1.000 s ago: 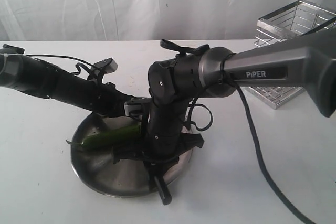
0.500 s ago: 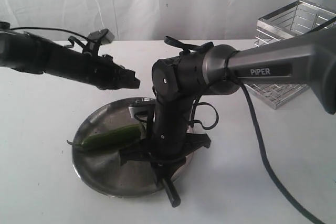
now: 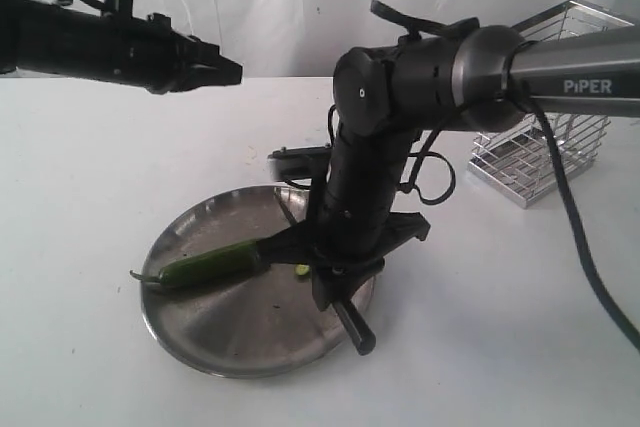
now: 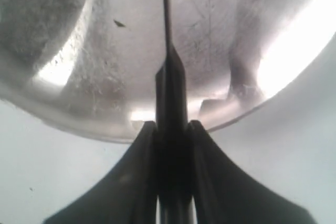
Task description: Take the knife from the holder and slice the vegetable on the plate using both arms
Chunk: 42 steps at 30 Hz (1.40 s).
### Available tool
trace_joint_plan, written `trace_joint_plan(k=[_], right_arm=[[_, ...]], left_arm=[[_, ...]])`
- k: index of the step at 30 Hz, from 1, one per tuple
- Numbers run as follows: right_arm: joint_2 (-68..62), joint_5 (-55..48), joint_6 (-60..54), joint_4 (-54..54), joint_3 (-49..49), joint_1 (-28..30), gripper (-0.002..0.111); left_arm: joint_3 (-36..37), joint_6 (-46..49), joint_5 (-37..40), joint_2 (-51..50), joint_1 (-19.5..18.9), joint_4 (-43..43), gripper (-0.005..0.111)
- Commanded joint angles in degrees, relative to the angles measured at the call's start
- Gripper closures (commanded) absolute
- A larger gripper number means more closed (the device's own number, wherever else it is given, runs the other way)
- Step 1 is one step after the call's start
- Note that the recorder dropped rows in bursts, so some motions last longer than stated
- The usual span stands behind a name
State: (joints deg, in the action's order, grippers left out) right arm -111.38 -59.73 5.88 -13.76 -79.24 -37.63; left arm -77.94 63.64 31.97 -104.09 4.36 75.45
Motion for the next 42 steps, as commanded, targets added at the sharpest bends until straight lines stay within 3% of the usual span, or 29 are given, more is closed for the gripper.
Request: trace_joint_plan(k=[1, 5, 18, 28, 31, 39, 42], right_arm=[[0.3, -2.9, -5.9, -1.7, 0.5, 1.9, 0.108], [0.5, 1.1, -5.9, -1.8, 0.5, 2.7, 0.108], [0.0, 8.9, -10.7, 2.0, 0.5, 3.1, 0.108], [-4.9, 15.6, -11.0, 2.0, -0.7, 5.1, 0.108], [-5.3, 17.5, -11.9, 1.9, -0.9, 5.1, 0.107], [-5.3, 21.1, -11.9, 2.0, -0.9, 5.1, 0.081], [-5.3, 20.4, -11.9, 2.0, -0.9, 5.1, 0.078]], left_arm=[[2.0, -0.9, 0.8, 5.5, -2.1, 1.3, 0.107], [5.7, -0.9, -2.7, 9.1, -3.2, 1.2, 0.107], [27.1, -1.0, -33.3, 23.0, -3.0, 1.6, 0.107], [39.3, -6.6, -41.7, 31.6, -3.0, 1.9, 0.107], [41.6, -9.7, -42.3, 34.4, -3.0, -2.4, 0.107], [44.7, -11.4, -40.8, 36.5, -2.9, -5.2, 0.107], [45.8, -11.4, -40.9, 36.5, -2.9, -5.2, 0.107]])
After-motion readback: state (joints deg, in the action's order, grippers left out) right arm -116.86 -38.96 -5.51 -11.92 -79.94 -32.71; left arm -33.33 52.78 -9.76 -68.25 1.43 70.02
